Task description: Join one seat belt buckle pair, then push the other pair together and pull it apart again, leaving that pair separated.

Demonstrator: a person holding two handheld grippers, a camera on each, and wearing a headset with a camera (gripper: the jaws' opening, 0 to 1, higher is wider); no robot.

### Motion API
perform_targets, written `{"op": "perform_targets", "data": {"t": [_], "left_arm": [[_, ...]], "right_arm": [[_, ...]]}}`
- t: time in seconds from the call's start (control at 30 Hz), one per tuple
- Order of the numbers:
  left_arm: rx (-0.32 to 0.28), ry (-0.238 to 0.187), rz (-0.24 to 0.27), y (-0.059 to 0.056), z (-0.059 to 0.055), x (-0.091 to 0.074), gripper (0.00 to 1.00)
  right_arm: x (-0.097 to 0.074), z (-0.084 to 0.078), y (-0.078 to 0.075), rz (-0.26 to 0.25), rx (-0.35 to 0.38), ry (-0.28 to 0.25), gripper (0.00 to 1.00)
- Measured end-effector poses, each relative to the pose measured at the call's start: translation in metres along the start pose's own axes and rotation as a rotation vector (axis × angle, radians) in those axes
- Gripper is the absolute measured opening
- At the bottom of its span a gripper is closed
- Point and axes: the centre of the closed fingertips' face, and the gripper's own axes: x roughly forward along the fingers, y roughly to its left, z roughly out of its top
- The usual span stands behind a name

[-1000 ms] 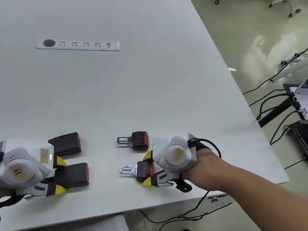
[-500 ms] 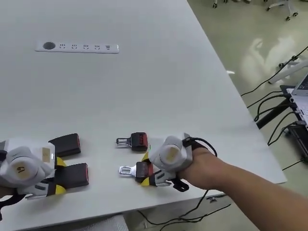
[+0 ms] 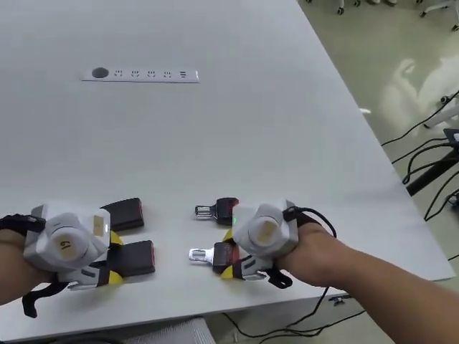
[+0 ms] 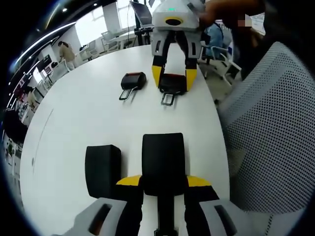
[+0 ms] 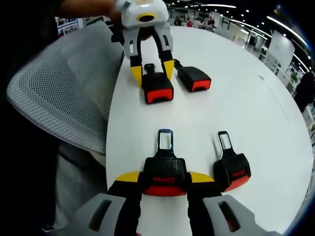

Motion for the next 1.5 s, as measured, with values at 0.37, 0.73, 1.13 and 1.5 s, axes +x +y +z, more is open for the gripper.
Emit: {"op": "perform_targets", "data": {"t": [0.37,0.73,1.13,1.5], "left_arm": [[0.009,0.008,-0.009,0.001,0.000,0.001,0.33],[0.015,0.044,-0.019,0.002,-0.001,0.002,0.33],[0.019,0.067,-0.024,0.001,-0.001,0.003,0.33],[0.038,0.077,-0.039,0.000,0.002,0.002,0.33]], "right_arm": [[0.010,0.018,0.002,0.009,-0.014,-0.016,0.32],[0.024,0.039,0.004,0.014,-0.030,-0.040,0.33],[0.031,0.051,0.006,0.026,-0.069,-0.010,0.33],[0.036,0.060,0.008,0.045,-0.088,-0.036,0.33]]}}
